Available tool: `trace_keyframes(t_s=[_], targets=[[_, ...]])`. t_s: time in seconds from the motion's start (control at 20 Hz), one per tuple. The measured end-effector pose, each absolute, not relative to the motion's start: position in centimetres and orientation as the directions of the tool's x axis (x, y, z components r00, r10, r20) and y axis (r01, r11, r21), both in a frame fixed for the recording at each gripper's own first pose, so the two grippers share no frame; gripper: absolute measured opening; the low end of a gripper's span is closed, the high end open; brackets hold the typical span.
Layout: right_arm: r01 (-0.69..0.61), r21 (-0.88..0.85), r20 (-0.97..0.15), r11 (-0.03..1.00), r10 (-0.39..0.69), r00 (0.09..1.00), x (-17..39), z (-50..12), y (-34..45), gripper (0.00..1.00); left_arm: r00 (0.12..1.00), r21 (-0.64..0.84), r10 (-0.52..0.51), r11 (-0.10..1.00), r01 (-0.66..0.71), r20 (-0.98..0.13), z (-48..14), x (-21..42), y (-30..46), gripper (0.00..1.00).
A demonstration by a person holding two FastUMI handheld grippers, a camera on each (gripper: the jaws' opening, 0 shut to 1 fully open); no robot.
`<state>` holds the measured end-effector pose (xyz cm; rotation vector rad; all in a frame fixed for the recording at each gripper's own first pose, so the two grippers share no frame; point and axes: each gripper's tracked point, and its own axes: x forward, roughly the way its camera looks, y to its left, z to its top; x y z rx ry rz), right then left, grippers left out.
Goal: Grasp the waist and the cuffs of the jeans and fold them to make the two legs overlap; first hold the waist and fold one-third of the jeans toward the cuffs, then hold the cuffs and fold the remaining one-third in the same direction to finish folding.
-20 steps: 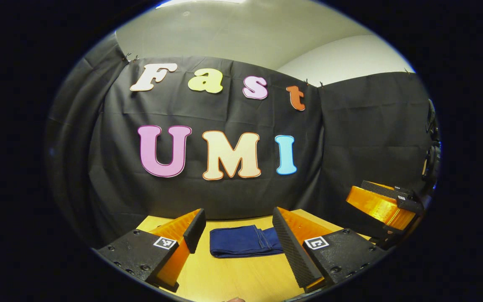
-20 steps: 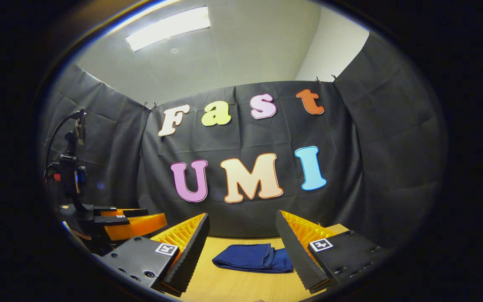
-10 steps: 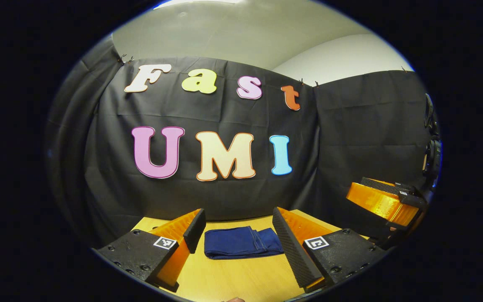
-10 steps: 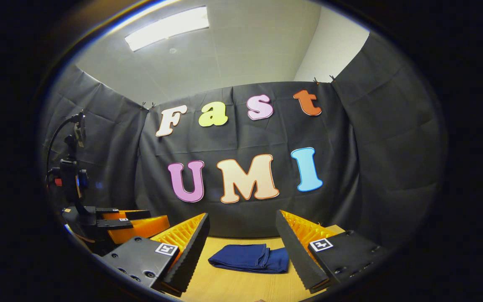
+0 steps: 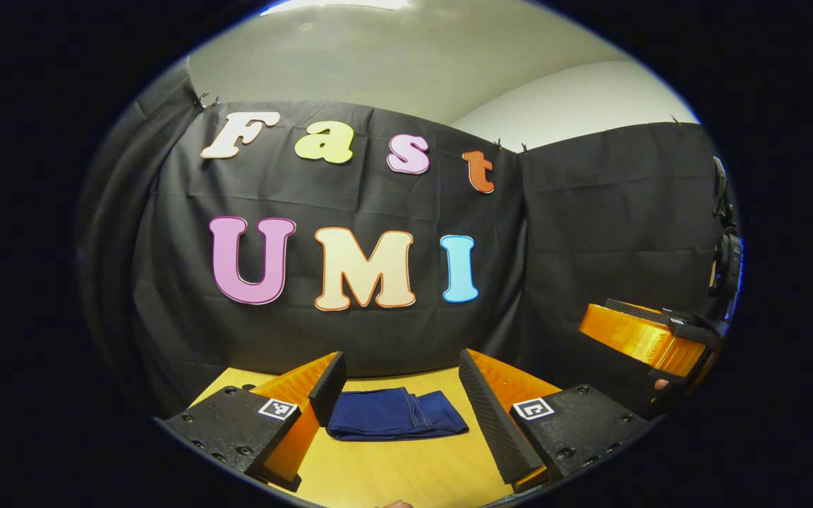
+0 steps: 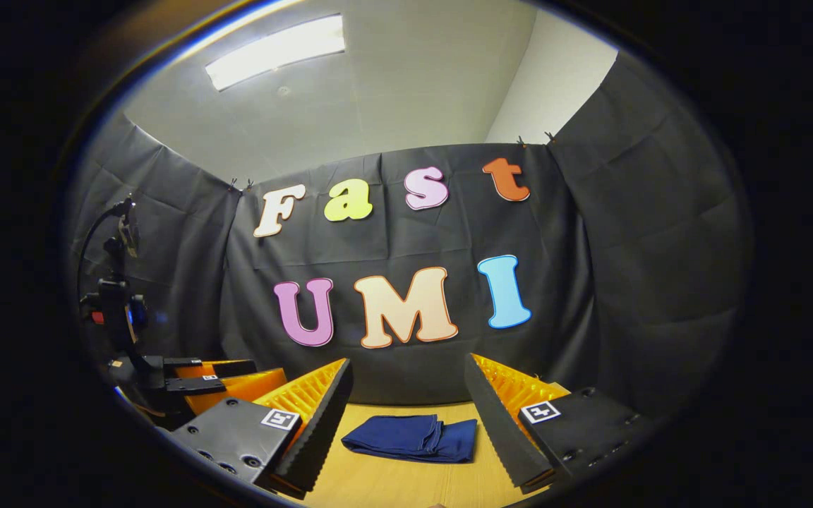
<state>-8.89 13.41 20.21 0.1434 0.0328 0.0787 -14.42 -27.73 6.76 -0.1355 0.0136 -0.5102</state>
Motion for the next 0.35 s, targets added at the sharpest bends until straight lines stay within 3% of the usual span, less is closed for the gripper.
trace_keyframes(t_s=[0.35], targets=[[-0.062, 0.162, -0.057, 0.985, 0.072, 0.996, -6.8, 17.2, 3.8, 0.98, 0.875, -0.141, -0.483, 0.866, 0.48, 0.015, 5.9, -14.4, -37.4, 0.95]])
